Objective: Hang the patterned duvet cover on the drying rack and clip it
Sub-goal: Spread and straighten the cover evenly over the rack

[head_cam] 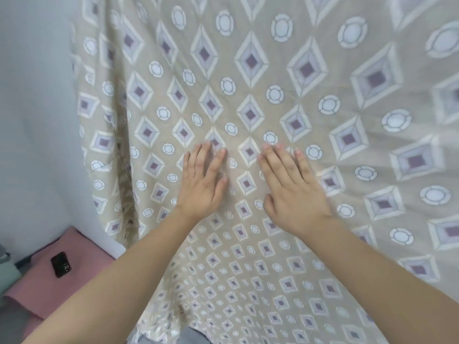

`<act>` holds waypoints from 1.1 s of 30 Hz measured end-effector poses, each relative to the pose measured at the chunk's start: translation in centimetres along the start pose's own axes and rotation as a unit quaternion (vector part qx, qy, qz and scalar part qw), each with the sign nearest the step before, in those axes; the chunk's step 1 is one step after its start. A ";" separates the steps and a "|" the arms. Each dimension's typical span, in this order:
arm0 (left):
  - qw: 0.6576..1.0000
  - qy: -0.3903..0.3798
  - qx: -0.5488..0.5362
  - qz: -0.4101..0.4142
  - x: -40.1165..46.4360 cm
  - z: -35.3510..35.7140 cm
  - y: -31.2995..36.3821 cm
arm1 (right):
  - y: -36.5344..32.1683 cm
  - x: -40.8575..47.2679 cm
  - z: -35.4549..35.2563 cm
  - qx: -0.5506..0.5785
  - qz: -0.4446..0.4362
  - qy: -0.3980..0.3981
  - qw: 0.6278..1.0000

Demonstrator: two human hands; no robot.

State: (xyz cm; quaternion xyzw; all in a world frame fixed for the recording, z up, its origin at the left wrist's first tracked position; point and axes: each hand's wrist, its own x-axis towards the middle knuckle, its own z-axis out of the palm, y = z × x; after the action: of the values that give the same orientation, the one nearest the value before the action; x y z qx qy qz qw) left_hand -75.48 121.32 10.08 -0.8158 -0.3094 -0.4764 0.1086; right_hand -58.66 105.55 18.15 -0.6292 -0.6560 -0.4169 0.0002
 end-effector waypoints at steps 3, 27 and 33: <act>0.998 0.069 -0.011 0.003 5.1 -2.4 -0.6 | 2.3 3.9 -3.8 -0.006 0.011 0.078 0.997; 0.974 0.176 -0.112 0.092 23.0 -16.9 0.0 | 7.8 17.4 -19.1 0.028 0.116 0.048 0.992; 0.983 0.162 -0.060 -0.055 25.2 -18.6 -3.0 | 7.4 16.7 -18.5 -0.018 0.113 0.097 0.989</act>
State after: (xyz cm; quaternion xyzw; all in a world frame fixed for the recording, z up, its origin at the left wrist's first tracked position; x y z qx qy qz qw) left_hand -81.56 125.00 40.73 -0.7143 -0.3035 -0.6252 0.0820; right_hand -65.74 108.21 43.05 -0.6560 -0.5695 -0.4852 0.0998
